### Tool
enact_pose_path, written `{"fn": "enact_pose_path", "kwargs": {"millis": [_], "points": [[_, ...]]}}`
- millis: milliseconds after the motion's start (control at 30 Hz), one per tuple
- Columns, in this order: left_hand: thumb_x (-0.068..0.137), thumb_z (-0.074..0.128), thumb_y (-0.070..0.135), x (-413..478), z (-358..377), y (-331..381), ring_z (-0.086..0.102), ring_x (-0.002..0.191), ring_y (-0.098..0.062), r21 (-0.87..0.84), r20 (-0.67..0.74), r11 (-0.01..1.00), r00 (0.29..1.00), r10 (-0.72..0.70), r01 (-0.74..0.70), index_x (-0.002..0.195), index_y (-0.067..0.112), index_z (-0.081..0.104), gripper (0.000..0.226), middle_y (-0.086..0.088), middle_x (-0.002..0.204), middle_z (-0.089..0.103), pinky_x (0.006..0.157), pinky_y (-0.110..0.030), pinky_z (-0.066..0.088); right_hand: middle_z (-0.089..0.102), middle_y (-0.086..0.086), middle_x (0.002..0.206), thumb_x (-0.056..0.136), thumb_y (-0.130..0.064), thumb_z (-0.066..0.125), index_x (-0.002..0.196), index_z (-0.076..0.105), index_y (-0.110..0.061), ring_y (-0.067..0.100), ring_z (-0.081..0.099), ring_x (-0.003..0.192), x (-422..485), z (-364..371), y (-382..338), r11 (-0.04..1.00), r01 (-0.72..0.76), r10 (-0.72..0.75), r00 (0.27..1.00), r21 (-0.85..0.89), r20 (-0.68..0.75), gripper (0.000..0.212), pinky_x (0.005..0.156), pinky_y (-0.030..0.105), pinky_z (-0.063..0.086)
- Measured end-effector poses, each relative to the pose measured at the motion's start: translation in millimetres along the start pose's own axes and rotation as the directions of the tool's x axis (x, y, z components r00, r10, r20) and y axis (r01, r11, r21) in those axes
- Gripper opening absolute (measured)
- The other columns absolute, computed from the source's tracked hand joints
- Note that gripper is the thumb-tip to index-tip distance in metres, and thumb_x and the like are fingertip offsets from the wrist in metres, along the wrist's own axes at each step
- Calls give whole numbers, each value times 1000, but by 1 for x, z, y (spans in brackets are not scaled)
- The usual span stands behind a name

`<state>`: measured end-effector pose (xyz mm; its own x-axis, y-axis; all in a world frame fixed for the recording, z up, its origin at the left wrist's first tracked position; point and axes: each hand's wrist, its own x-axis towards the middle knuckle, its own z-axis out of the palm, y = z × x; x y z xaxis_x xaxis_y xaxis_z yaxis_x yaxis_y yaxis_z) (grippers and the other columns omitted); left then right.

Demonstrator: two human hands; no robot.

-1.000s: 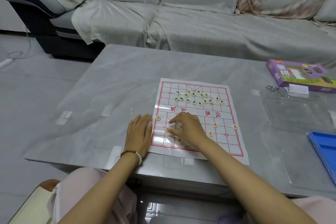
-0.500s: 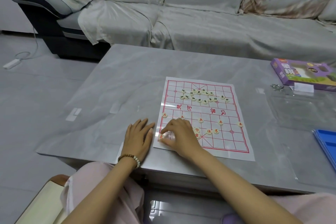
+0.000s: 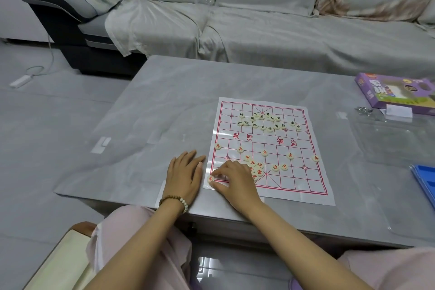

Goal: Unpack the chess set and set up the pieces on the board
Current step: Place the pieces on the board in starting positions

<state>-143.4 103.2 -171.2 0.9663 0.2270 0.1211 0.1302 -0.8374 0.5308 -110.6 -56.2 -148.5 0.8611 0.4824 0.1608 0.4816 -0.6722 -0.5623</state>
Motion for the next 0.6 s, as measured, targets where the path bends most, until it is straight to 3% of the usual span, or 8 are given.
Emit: {"fn": "enact_pose_path", "kwargs": {"millis": [100, 200, 367, 467, 600], "points": [[85, 6, 53, -1, -2, 1, 24, 139, -13, -1, 5, 1000, 1000, 3, -3, 133, 30, 47, 67, 4, 146, 37, 116, -33, 6, 61, -7, 98, 87, -39, 62, 102, 71, -24, 12, 51, 96, -1, -2, 0, 1000, 7, -7, 1000, 1, 21, 23, 84, 23, 27], [83, 5, 56, -1, -1, 2, 24, 139, -14, 7, 10, 1000, 1000, 10, -10, 133, 30, 47, 70, 3, 146, 37, 116, -33, 6, 60, -10, 102, 85, -34, 66, 103, 69, -25, 8, 51, 97, -3, -15, 4, 994, -13, 10, 1000, 113, 23, 21, 88, 23, 31], [79, 9, 64, 2, -7, 8, 25, 139, -16, -40, 29, 999, 999, 19, -18, 137, 23, 43, 78, 2, 147, 37, 116, -36, 13, 56, -15, 99, 85, -23, 68, 99, 68, -25, 3, 53, 91, -12, -65, 47, 948, -192, 217, 974, 253, -72, 15, 80, 17, 44], [80, 21, 67, 5, -8, 27, 34, 133, -18, -65, 43, 995, 996, 75, -72, 132, 23, 49, 73, 3, 141, 44, 111, -34, 22, 57, -11, 97, 84, -19, 69, 96, 68, -23, 9, 55, 89, -24, -85, 74, 934, -281, 307, 947, 220, -94, 13, 72, 11, 42], [84, 53, 55, 9, 4, 56, 44, 121, -14, -24, 77, 989, 986, 151, -149, 126, 26, 54, 51, 4, 129, 52, 103, -29, 32, 57, -14, 97, 86, -19, 67, 95, 67, -25, 3, 53, 87, -38, -89, 85, 933, -293, 315, 946, 208, -78, 11, 75, 9, 41]]}}
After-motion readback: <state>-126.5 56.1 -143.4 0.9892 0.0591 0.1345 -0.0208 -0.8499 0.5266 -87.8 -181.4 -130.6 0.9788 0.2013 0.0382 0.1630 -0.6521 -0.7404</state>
